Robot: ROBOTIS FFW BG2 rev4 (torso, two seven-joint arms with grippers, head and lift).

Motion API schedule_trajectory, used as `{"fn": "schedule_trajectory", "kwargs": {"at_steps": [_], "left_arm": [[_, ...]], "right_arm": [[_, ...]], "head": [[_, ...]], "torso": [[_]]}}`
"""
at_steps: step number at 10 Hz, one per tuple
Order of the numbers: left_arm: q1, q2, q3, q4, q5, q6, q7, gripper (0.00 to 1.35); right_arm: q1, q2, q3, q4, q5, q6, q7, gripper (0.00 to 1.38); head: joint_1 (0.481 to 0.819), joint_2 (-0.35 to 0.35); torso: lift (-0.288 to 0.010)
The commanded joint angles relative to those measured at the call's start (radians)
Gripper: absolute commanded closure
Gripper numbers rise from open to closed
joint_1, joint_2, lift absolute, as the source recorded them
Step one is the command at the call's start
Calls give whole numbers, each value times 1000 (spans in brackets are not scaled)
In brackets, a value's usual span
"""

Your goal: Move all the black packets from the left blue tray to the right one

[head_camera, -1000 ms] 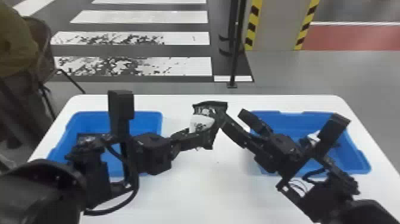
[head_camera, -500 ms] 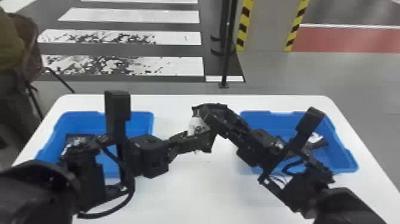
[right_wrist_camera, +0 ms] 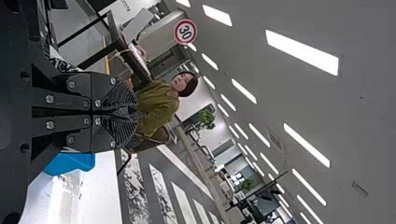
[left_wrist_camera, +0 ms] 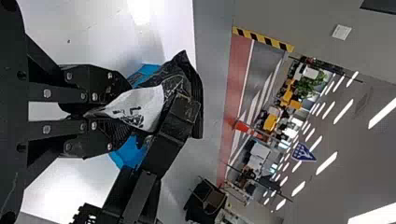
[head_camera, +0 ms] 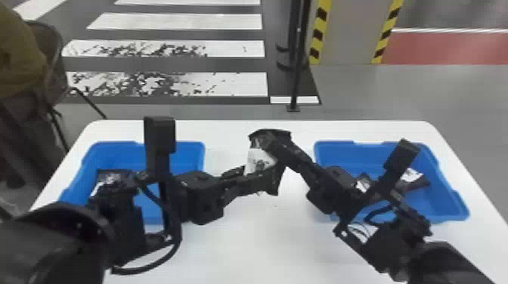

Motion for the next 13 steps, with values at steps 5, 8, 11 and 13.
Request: {"fn": "schedule_trajectory", "kwargs": {"at_steps": [5,8,11,13], "left_arm": [[164,-41,178,-81,31,-188,19,142],[287,-81,375,-162,-8,-153,37,147],[294,-93,463,-174,-76,-151,42,159],[299,-96,523,-174,-120,-119,52,162]], "right_arm": [[-22,0,-190,69,106,-48,-7,1276],[-142,-11,-326,309,260,-58,-26,1276],[-189,-41,-354,469,334,-112,-62,507],[12,-15,-354,206,385,-217,-229,50]], "head": [[695,-22],[695,-50],[695,-52],[695,-55]], "torso": [[-140],[-140],[-140],[-140]]}}
